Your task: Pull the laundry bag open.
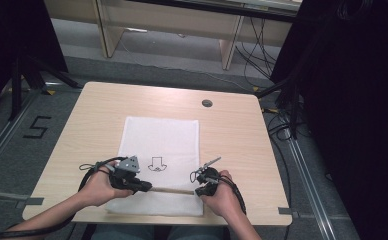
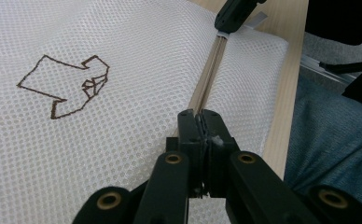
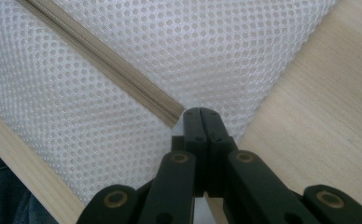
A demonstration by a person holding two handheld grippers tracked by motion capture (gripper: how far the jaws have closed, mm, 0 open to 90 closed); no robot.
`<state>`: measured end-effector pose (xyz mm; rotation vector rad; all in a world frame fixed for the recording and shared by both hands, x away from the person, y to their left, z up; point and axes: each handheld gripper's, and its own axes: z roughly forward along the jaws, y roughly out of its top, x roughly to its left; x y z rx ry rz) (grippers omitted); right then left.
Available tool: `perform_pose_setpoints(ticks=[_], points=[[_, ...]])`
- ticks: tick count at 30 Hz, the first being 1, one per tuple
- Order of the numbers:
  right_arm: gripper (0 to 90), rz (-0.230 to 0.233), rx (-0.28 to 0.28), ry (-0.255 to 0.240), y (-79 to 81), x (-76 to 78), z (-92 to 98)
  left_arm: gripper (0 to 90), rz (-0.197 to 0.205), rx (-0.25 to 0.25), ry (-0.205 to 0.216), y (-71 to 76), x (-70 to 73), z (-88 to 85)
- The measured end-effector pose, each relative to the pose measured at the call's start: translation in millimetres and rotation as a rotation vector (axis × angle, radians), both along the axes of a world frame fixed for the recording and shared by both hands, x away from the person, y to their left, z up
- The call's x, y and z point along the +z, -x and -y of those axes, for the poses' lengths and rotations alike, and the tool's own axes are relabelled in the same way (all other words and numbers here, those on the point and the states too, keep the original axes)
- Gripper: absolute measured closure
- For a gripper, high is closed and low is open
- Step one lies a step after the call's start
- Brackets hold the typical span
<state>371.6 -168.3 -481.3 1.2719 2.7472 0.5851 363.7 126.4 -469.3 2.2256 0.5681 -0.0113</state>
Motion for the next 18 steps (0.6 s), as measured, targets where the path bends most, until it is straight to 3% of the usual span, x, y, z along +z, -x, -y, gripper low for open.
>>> perform_pose_setpoints(ticks=[8, 9, 11, 15, 16, 18], points=[[90.0, 0.000, -0.001, -0.002, -0.1, 0.0, 0.1, 87.9, -0.010, 0.013, 0.002, 1.1, -0.8, -4.5], [90.0, -0.014, -0.020, 0.006, 0.8, 0.6, -0.5, 87.9, 0.006, -0.003, -0.009, -0.1, -0.1, -6.0], [90.0, 0.000, -0.001, 0.000, 0.0, 0.0, -0.1, 87.9, -0.017, 0.017, 0.001, 1.3, -0.4, -7.4], [90.0, -0.001, -0.001, 0.000, -0.1, 0.0, 0.0, 87.9, -0.004, 0.016, -0.015, 1.0, -1.3, -11.7], [90.0, 0.000, -0.001, -0.001, -0.1, 0.0, 0.0, 87.9, -0.019, 0.029, -0.002, 1.7, -1.9, -12.1], [90.0, -0.001, -0.003, -0.001, -0.1, -0.2, 0.1, 87.9, -0.004, 0.018, -0.018, 1.1, -2.0, -15.3]])
